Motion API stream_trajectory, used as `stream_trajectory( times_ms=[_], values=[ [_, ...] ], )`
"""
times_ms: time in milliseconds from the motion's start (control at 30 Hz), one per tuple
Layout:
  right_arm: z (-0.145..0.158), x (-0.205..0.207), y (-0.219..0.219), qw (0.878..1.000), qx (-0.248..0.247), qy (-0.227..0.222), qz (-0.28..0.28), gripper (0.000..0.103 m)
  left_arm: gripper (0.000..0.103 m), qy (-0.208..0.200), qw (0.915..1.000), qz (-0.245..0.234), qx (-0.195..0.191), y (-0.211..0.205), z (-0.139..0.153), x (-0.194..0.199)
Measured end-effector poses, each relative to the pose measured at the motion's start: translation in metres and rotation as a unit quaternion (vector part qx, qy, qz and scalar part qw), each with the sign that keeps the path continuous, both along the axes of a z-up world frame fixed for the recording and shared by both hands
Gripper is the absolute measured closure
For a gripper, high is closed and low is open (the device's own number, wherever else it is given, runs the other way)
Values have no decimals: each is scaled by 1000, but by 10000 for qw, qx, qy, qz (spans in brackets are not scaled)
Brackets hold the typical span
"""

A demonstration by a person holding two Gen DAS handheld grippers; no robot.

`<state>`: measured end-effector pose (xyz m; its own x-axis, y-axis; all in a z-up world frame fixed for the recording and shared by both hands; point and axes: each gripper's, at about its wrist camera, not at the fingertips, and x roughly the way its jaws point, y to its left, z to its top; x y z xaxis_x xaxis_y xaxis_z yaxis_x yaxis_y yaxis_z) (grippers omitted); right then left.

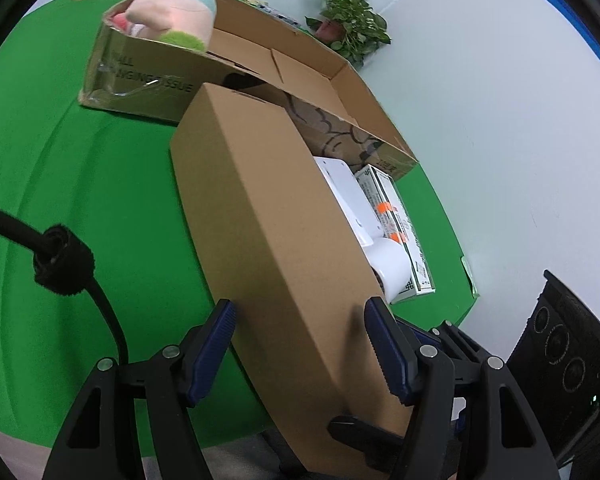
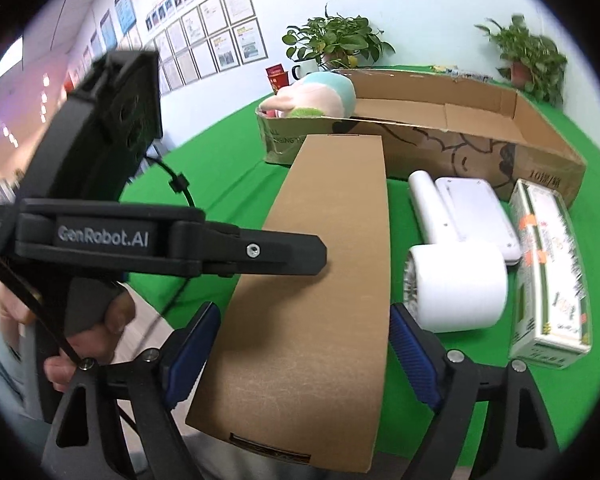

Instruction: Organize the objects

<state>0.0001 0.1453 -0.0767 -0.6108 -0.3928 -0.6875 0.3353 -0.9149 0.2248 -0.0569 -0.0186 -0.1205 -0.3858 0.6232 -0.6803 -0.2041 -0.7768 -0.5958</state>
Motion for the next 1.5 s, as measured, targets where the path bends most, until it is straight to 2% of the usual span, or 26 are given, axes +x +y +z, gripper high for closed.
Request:
stream_trajectory(
  times_ms=[67, 333, 367, 400, 433, 500, 567, 633, 667, 700, 733, 767, 800, 1033, 1133, 1267, 1433, 1500],
  values=[
    [-1, -4, 7, 9993, -368, -93, -48, 19, 39, -28, 9999, 75, 77, -6, 0, 1],
    [-2, -12, 17, 9937, -1064, -336, -56, 21, 38, -74, 9997, 195, 116, -13, 0, -1],
    [-2, -13, 18, 9928, -1138, -360, -64, 26, 38, -97, 9997, 238, 26, -13, 0, -1],
    [-3, -13, 19, 9916, -1229, -382, -82, 62, 35, -97, 9993, 331, -167, -14, -1, -2],
    [-4, -15, 20, 9904, -1296, -465, -82, 72, 37, -82, 9990, 407, -165, -18, -1, -2],
    [-6, -17, 21, 9889, -1376, -561, -10, 74, 37, -167, 9988, 470, -9, -23, -3, -4],
    [-3, -17, 18, 9911, -1234, -490, 30, 71, 38, -236, 9985, 489, 73, -24, -5, -4],
    [0, -15, 11, 9935, -1054, -429, 32, 67, 40, -230, 9986, 479, -13, -21, -6, -4],
    [1, -14, 7, 9950, -922, -380, 60, 58, 43, -237, 9988, 429, 5, -19, -6, -4],
    [3, -12, 3, 9962, -808, -321, 110, 42, 45, -246, 9990, 376, 48, -17, -5, -4],
    [4, -9, -1, 9969, -724, -252, 163, 32, 49, -250, 9992, 301, 98, -15, -5, -5],
    [6, -7, -4, 9974, -662, -203, 194, 18, 50, -229, 9994, 215, 117, -11, -4, -6],
    [7, -5, -7, 9981, -558, -147, 192, 13, 50, -199, 9996, 179, 91, -7, -3, -7],
    [1, 0, -23, 9973, 727, 138, -14, 13, 52, -156, 9994, -82, 290, 11, -1, -8],
    [-2, -2, -24, 9948, 998, 194, -88, 12, 52, -127, 9995, -138, 237, 12, -3, -1],
    [-3, 2, -20, 9945, 1011, 238, -109, 14, 52, -188, 9992, -136, 321, 9, -6, 1],
    [-1, -5, -12, 9974, 690, 170, -89, 19, 51, -132, 9990, 133, 411, -1, -9, -1],
    [0, -3, -10, 9983, 557, 136, -62, 19, 48, -190, 9984, 245, 472, -5, -12, -2]
  ],
)
